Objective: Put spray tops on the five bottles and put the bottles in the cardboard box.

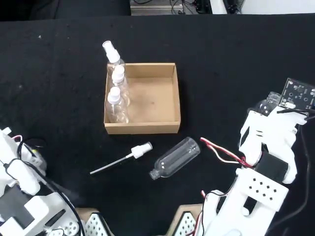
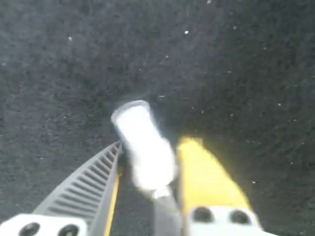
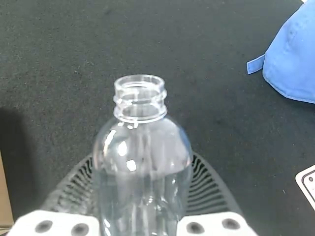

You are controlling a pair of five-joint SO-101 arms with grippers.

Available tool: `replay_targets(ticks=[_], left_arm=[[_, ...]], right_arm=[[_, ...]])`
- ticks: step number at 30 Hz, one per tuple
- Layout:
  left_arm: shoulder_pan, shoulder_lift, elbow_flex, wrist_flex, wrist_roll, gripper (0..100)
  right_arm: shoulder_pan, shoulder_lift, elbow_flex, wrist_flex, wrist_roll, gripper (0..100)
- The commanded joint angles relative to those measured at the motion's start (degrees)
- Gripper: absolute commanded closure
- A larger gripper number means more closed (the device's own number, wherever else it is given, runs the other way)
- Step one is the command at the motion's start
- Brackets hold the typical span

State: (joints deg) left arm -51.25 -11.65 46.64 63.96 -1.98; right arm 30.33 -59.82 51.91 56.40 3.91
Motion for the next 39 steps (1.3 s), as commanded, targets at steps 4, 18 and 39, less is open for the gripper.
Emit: replay_targets(ticks=[4,18,39], left_arm=[[-0.4,-2.5,-5.1,-1.8,-2.9,90],[-5.7,13.5,-29.4,-1.4,-26.1,90],[-9.3,27.3,-37.5,0.0,-31.9,80]], right_arm=[[-1.0,-1.8,-0.4,0.1,0.1,98.6],[-1.0,-2.0,-0.4,0.4,0.1,98.6],[-1.0,-2.1,-0.5,0.2,0.1,98.6]])
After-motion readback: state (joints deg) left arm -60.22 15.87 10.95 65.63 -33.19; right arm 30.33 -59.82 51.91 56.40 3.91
